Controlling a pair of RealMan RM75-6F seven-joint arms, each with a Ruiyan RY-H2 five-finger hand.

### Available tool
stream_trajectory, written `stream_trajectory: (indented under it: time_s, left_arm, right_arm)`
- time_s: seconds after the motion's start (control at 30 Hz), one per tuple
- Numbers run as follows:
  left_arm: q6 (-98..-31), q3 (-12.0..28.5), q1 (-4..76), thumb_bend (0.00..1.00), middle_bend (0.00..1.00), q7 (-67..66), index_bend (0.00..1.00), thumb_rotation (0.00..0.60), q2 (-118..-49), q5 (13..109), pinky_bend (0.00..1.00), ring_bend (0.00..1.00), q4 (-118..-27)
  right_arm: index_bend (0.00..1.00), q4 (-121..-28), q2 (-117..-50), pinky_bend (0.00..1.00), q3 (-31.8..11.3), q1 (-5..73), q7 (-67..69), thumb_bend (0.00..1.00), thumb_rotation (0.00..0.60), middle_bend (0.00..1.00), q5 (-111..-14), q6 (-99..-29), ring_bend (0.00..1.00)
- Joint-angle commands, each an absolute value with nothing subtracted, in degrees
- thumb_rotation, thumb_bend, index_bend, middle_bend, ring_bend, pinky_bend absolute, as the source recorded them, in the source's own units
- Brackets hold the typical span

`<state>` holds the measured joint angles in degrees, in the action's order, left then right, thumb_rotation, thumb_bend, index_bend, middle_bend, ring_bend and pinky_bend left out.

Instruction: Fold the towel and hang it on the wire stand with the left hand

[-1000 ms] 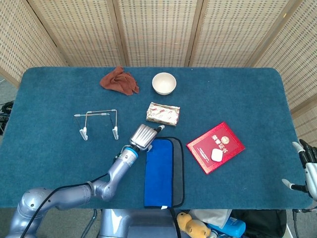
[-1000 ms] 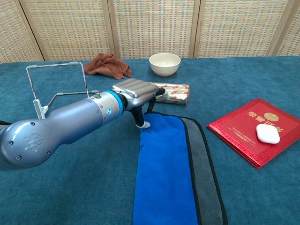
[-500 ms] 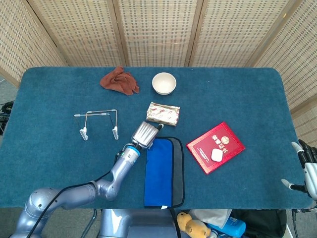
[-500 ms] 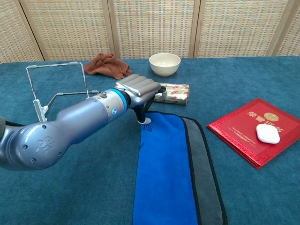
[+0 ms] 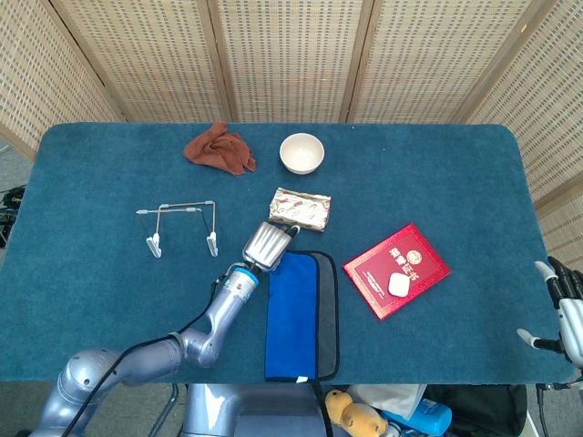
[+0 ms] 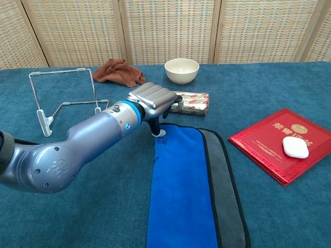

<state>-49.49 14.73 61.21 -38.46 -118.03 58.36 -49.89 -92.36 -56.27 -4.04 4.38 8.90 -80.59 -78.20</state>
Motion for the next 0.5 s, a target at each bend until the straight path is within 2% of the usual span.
stream_trajectory:
  time_s: [0.03,0.5]
  left_arm:
    - [-48.9,14.9,61.2,0.29,0.44,-37.8,0.22,0.600,-118.6,58.2,0.76,0.71,-49.0]
    - [-47.2,15.2,60.9,0.29,0.44,-37.0,0.24,0.600,-119.8,58.0,0.76,0.71,-48.0]
  right_arm:
    - [0.00,-92.4,-56.3,0.00,-4.0,4.4,8.9,0.00,0.600,0.00,-80.7,-78.2,0.00]
    - [0.00,-92.4,-56.1,0.00,-4.0,4.4,9.4,0.00,0.600,0.00,-80.5,-78.0,0.00]
